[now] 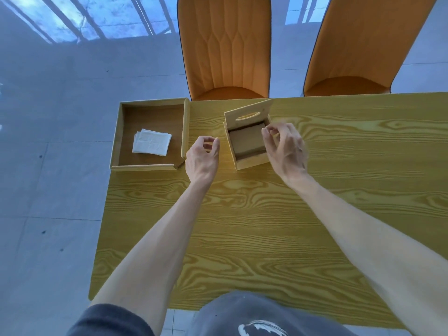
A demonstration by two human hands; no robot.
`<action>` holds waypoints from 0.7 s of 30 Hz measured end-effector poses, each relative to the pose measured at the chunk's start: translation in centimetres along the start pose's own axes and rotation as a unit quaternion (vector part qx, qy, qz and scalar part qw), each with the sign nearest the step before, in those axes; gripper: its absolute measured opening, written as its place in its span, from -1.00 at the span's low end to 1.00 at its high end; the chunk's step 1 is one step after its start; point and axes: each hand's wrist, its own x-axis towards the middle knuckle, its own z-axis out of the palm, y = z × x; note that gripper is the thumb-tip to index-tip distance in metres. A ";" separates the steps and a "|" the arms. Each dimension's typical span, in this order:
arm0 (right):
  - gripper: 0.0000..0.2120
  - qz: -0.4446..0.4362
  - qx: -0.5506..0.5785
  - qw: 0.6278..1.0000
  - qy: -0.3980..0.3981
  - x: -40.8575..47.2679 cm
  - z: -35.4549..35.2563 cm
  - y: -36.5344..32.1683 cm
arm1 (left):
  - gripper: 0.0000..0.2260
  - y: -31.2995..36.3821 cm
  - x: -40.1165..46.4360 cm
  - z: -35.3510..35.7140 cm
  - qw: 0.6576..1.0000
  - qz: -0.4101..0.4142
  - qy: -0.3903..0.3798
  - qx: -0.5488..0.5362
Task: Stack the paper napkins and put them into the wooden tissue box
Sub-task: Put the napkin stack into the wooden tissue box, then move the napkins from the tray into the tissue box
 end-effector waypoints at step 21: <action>-0.58 -0.065 0.002 0.992 -0.112 -2.8 8.7 -12.7 | -0.74 -10.0 2.4 -11.8 0.995 -0.018 0.090 0.037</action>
